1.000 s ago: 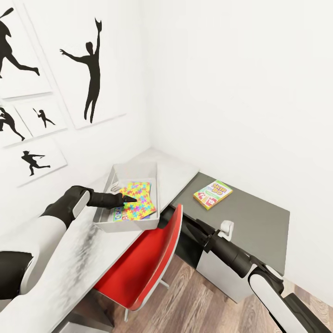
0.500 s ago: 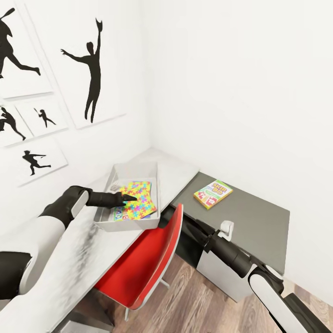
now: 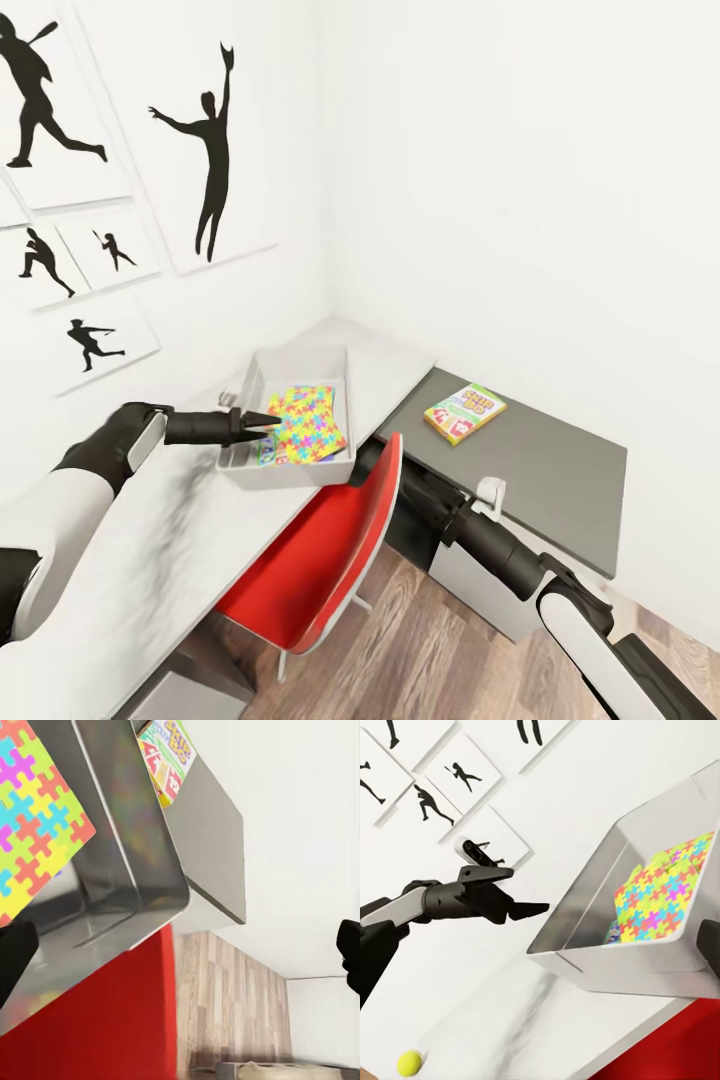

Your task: Put all the toys in the child's room - the three board games (two on the bed and one on the table), the two jigsaw puzzles on the table, and the tennis ball on the table - inside the toy box on the table in the child's room.

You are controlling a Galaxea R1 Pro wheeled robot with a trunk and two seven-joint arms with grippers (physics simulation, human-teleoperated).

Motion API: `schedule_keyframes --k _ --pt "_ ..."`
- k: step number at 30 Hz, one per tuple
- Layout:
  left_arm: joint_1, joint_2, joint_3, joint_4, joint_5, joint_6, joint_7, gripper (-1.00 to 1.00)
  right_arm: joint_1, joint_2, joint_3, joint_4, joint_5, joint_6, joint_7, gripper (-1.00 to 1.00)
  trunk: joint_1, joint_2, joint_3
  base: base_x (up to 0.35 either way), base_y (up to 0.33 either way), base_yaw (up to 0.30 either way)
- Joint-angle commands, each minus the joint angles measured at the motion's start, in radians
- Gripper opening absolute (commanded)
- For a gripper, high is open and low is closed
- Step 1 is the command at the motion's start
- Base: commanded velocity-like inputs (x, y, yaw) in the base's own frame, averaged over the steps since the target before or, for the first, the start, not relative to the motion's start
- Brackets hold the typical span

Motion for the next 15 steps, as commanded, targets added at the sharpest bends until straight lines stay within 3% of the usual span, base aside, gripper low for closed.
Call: schedule_keyframes --k 1,10,15 --pt "-0.001 0.004 -0.006 0.0 0.006 0.006 -0.006 1.0 -0.001 -0.001 0.0 0.0 -0.011 0.006 0.001 1.0 0.0 -0.002 -0.002 -0.094 0.011 0.0" --pt "0.0 0.022 -0.003 0.0 0.009 0.006 -0.035 1.0 -0.001 -0.001 0.0 0.0 -0.011 0.005 0.003 1.0 0.0 -0.002 -0.002 -0.133 0.037 0.0" --pt "0.003 0.026 0.006 0.0 0.007 0.002 -0.104 1.0 -0.001 -0.001 -0.001 0.001 -0.011 0.007 0.003 1.0 0.0 -0.002 -0.001 -0.017 0.005 -0.033"
